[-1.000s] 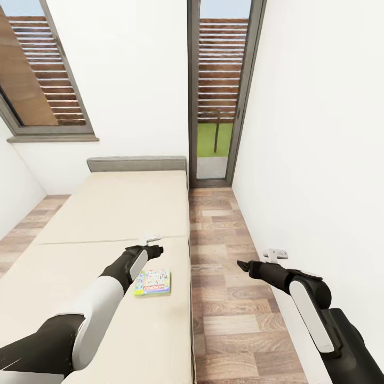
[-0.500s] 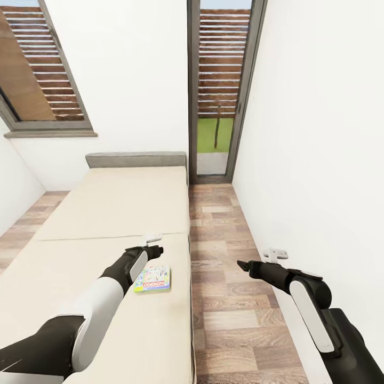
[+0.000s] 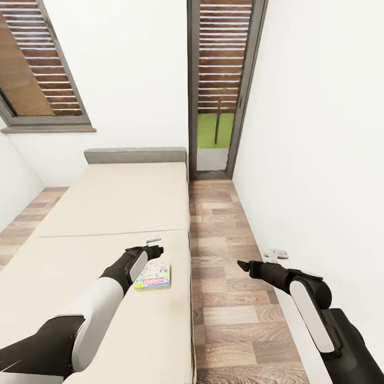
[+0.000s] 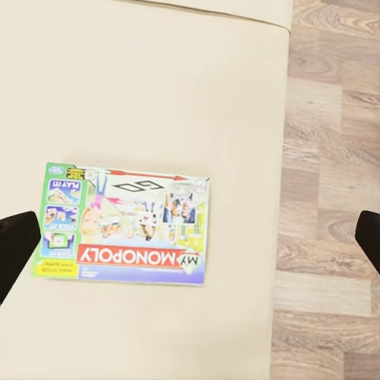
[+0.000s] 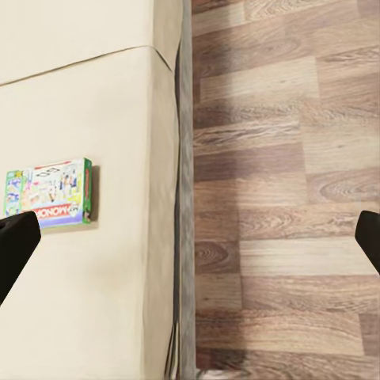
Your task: Put all the toys in the child's room - the three board games (two on the bed and one on the table), the two jigsaw puzzles on the table, and the tennis ball on the table - inside the toy box on the table in the child's room.
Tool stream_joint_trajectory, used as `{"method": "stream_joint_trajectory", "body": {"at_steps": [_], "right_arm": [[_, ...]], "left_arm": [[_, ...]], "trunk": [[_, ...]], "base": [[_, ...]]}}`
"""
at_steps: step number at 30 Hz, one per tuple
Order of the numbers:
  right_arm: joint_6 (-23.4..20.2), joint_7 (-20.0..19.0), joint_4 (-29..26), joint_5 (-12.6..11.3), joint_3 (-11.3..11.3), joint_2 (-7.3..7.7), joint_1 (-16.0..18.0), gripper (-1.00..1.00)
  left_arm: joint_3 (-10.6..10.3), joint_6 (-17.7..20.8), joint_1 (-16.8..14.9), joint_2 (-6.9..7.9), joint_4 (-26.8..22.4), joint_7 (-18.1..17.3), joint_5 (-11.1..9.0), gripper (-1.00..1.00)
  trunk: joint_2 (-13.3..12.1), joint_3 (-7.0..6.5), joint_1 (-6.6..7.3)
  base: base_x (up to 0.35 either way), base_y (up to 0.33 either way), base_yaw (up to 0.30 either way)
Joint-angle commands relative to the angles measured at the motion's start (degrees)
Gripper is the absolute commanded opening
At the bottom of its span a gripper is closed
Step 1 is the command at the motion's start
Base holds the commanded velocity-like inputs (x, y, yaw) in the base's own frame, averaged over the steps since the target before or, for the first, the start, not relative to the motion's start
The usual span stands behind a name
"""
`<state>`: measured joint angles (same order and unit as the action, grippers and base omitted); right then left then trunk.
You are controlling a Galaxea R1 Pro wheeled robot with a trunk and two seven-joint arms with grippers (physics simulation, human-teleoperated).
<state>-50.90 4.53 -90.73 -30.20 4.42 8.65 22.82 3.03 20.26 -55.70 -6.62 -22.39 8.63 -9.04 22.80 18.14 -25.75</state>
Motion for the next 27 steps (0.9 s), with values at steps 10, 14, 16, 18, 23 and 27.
{"method": "stream_joint_trajectory", "body": {"at_steps": [10, 14, 16, 18, 23, 27], "right_arm": [[-0.1, 0.5, 0.0, -0.5, 0.1, -0.17, 0.1, 1.00], [-0.1, 0.5, 0.0, -0.6, 0.1, -0.33, 0.0, 1.00], [-0.1, 0.5, -0.1, -0.6, 0.2, -0.33, 0.0, 1.00], [-0.1, 0.5, -0.1, -0.6, 0.2, -0.36, 0.0, 1.00], [0.0, 0.5, -0.1, -0.6, 0.2, -0.38, 0.1, 1.00], [0.0, 0.5, -0.1, -0.6, 0.2, -0.39, 0.0, 1.00]], "left_arm": [[0.2, 0.3, 0.0, -0.04, -0.1, 0.3, -0.6, 1.00], [0.2, 0.3, 0.0, -0.08, -0.1, 0.3, -0.6, 1.00], [0.2, 0.2, 0.0, -0.11, -0.1, 0.3, -0.6, 1.00], [0.2, 0.2, 0.0, -0.13, -0.1, 0.3, -0.6, 1.00], [0.1, 0.2, 0.0, -0.10, -0.1, 0.3, -0.6, 1.00], [0.1, 0.2, 0.0, -0.07, -0.2, 0.3, -0.7, 1.00]], "trunk": [[0.1, 1.05, -0.03], [0.1, 1.43, -0.03], [0.1, 1.62, -0.03], [0.1, 1.81, -0.03], [0.1, 2.28, -0.03], [0.1, 2.66, -0.03]], "base": [[0.000, 0.000, 0.000], [0.000, 0.000, 0.000], [0.000, 0.000, 0.000], [0.000, 0.000, 0.000], [0.000, 0.000, 0.000], [0.000, 0.000, 0.000]]}}
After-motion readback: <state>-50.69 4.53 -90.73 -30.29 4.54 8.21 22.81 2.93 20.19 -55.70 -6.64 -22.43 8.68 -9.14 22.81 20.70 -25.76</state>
